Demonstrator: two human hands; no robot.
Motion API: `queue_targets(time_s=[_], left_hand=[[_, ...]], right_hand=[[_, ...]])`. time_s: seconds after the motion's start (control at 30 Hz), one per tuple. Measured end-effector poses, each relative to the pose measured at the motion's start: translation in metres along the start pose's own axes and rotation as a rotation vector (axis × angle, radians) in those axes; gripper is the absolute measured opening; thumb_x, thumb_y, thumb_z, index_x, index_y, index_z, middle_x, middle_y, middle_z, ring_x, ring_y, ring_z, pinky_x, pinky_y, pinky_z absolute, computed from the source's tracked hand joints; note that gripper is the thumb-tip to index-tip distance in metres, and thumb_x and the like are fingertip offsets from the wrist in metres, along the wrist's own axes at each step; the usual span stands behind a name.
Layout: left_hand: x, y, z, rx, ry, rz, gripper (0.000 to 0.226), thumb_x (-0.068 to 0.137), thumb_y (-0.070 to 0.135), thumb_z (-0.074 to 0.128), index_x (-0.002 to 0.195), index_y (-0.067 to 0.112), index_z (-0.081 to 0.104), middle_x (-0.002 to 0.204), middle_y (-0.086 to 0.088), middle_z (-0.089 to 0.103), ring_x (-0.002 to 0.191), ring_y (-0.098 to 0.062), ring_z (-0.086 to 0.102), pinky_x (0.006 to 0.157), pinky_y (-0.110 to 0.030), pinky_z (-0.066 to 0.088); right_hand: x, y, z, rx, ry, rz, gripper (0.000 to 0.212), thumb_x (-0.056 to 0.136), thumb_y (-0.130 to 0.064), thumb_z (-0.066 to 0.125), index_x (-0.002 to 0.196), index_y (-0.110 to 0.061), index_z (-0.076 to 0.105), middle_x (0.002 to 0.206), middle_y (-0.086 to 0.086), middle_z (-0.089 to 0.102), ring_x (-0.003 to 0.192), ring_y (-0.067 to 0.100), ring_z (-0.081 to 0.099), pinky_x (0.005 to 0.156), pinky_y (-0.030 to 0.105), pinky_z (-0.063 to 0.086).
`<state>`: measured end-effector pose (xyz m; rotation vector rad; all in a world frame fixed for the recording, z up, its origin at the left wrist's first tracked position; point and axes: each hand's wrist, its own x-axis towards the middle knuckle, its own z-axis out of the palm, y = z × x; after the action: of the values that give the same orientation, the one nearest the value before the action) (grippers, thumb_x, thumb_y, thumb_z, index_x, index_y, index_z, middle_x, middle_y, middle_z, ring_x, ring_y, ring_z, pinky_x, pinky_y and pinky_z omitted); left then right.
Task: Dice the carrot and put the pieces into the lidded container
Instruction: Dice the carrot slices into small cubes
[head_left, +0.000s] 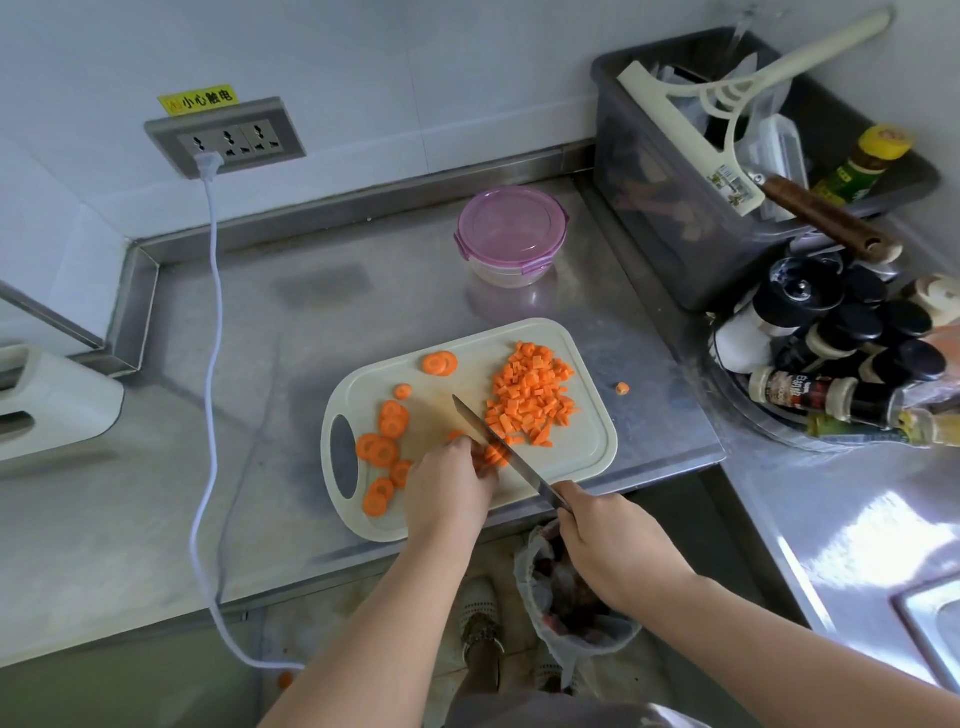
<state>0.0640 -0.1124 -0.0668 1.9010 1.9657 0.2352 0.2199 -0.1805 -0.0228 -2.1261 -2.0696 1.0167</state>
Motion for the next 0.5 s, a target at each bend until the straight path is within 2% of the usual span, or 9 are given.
queue_targets(time_s=[0.17,0.37,0.5], left_hand=[[0.001,0.001,-0.002,0.032,-0.019,0.029,0.017,0.087,0.032,0.058,0.090,0.018,0.065,0.089,0.000,0.070,0.086,-0.023,0.065,0.064,-0.029,0.041],[0.003,0.001,-0.003,0.060,-0.033,0.027,0.018,0.088,0.033,0.057,0.091,0.017,0.064,0.090,-0.001,0.070,0.086,-0.025,0.065,0.067,-0.032,0.045],[0.006,0.000,-0.003,0.057,-0.067,0.033,0.018,0.088,0.033,0.058,0.093,0.017,0.063,0.092,0.001,0.069,0.087,-0.023,0.064,0.069,-0.034,0.050]], right_hand=[[0.002,-0.003,0.002,-0.035,-0.032,0.032,0.026,0.102,-0.025,0.030,0.125,-0.023,0.042,0.091,0.007,0.064,0.080,0.027,0.061,0.072,0.041,0.053],[0.009,-0.005,0.009,-0.152,-0.098,0.053,0.039,0.100,-0.016,0.031,0.139,-0.017,0.031,0.090,0.006,0.061,0.077,0.025,0.059,0.065,0.039,0.050],[0.016,-0.006,0.013,-0.167,-0.127,0.077,0.041,0.098,-0.012,0.034,0.139,-0.016,0.031,0.088,0.005,0.061,0.076,0.024,0.059,0.063,0.038,0.049]])
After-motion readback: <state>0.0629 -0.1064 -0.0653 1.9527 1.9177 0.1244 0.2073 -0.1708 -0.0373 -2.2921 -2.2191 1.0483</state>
